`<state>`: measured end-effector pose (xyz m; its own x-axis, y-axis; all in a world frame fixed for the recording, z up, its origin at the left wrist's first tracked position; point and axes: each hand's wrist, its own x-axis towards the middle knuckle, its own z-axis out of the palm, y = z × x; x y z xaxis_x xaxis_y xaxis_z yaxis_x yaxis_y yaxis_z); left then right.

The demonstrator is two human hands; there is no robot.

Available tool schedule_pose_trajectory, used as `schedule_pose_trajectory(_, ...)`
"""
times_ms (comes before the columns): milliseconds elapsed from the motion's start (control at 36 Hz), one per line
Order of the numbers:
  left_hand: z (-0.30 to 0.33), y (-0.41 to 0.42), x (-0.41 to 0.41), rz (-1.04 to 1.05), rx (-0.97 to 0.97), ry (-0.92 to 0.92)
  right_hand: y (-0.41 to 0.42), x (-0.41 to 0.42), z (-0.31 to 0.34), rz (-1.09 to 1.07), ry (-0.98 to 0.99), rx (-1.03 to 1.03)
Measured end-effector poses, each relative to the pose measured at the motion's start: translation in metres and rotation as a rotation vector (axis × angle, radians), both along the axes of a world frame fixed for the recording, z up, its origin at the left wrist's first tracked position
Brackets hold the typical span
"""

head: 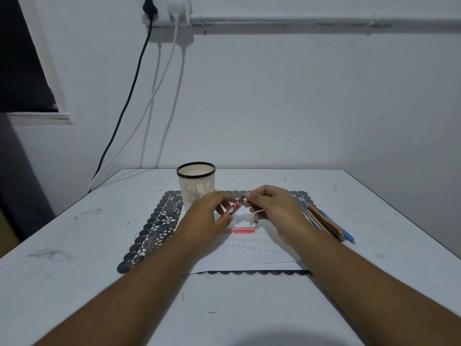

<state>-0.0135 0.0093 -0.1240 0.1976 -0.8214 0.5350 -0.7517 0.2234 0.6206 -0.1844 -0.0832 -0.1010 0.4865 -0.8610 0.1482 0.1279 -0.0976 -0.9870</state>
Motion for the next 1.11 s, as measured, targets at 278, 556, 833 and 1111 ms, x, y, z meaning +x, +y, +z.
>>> schedule_pose_trajectory(278,-0.0004,-0.0019,0.0036,0.009,-0.021,-0.022,0.0026,0.0007,0.0009,0.01,0.031,-0.173)
schedule_pose_trajectory(556,-0.003,-0.005,0.0063,-0.018,-0.032,-0.029,0.0013,0.0011,0.0012,-0.003,-0.028,-0.101)
schedule_pose_trajectory(833,-0.0038,-0.0052,0.0077,-0.01,-0.036,-0.049,0.0067,0.001,0.0029,-0.005,-0.094,-0.092)
schedule_pose_trajectory(1111,-0.0026,-0.0055,0.0084,-0.022,-0.052,-0.129,0.006,0.0015,0.0023,0.021,-0.089,-0.104)
